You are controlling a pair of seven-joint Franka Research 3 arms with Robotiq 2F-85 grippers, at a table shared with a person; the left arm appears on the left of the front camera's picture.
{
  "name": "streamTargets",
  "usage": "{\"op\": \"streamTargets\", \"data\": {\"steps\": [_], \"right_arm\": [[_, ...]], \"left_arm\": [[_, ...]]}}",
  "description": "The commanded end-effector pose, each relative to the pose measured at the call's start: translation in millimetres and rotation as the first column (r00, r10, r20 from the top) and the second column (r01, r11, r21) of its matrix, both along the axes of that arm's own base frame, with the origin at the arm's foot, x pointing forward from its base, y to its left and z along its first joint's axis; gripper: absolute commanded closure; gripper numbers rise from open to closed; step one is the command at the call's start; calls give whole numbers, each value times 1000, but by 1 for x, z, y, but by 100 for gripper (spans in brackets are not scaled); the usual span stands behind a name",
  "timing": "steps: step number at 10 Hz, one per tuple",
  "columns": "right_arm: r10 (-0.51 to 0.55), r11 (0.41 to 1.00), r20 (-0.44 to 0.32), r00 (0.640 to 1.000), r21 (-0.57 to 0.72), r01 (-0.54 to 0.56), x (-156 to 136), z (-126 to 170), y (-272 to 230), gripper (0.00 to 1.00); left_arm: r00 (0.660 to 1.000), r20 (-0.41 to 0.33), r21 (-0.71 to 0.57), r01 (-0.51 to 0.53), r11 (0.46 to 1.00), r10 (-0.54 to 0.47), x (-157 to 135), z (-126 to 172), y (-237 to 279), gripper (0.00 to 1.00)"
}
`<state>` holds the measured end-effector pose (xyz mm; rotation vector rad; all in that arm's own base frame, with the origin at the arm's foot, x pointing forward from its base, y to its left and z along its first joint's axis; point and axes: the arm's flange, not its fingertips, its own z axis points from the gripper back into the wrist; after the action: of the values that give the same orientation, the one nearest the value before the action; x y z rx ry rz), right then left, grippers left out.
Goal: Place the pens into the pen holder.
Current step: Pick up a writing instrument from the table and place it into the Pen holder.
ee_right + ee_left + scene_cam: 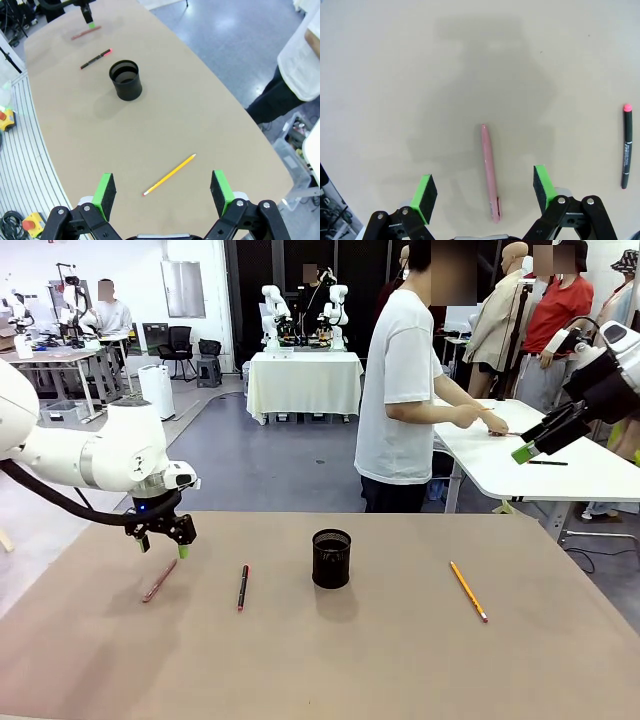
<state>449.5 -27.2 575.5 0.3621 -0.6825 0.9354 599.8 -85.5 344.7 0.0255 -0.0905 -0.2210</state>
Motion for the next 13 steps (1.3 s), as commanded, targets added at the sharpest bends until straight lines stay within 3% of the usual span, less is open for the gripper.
{"op": "streamTargets", "data": {"steps": [1, 4, 10, 13], "right_arm": [[1, 1000, 3, 1000, 20, -1, 1, 1, 0, 0], [1, 1000, 3, 1000, 20, -1, 1, 1, 0, 0], [1, 1000, 3, 1000, 20, -1, 1, 1, 0, 0], [1, 1000, 3, 1000, 20, -1, 1, 1, 0, 0]], "left_arm": [[1000, -11, 4, 3, 1000, -3, -1, -2, -1, 0], [999, 39, 21, 30, 999, -31, -2, 3, 0, 0], [1000, 10, 38, 6, 999, -7, 8, -21, -3, 0], [1000, -10, 29, 8, 1000, -8, 9, -26, -3, 56]]}}
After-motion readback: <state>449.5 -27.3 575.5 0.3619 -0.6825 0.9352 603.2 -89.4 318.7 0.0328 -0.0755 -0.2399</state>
